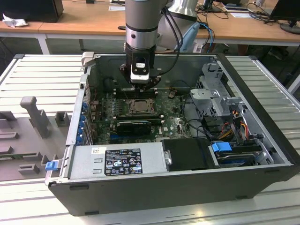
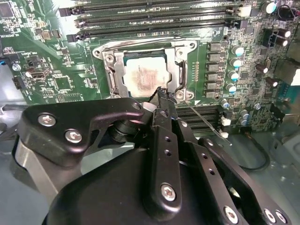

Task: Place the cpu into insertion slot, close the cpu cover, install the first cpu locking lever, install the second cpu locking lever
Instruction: 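Install the first cpu locking lever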

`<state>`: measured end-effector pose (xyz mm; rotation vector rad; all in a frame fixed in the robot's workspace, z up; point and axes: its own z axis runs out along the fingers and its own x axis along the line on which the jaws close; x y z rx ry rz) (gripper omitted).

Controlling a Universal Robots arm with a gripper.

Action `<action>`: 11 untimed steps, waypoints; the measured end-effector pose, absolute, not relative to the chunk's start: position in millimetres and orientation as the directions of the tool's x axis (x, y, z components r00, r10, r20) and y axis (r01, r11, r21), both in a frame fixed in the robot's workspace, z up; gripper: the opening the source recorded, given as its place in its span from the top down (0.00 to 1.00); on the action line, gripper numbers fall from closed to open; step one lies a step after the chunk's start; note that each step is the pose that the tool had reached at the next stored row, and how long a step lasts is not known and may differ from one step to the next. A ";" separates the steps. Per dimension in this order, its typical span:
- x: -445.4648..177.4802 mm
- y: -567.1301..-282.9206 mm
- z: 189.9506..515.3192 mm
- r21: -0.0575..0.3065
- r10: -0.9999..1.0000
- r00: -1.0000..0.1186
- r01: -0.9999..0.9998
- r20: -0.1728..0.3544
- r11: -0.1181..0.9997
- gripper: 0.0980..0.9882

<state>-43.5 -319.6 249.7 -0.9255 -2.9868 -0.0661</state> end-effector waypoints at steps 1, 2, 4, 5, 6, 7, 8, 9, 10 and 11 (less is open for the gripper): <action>-43.5 -319.6 249.7 0.036 0.557 -0.830 0.558 0.026 0.829 0.99; -43.5 -319.6 249.7 0.036 0.553 -0.833 0.553 0.026 0.832 0.99; -43.5 -319.6 249.7 0.036 0.540 -0.841 0.540 0.026 0.841 0.99; -43.5 -319.6 249.7 0.036 0.536 -0.844 0.537 0.026 0.843 0.99; -43.5 -319.6 249.7 0.036 0.530 -0.848 0.530 0.026 0.847 0.99; -43.5 -319.6 249.7 0.036 0.525 -0.851 0.526 0.026 0.850 0.99; -43.5 -319.6 249.7 0.036 0.521 -0.853 0.522 0.026 0.852 0.99; -43.5 -319.6 249.7 0.036 0.515 -0.857 0.515 0.026 0.856 0.99; -43.5 -319.6 249.7 0.036 0.510 -0.860 0.511 0.026 0.859 0.99; -43.5 -319.6 249.7 0.036 0.503 -0.864 0.504 0.026 0.863 0.99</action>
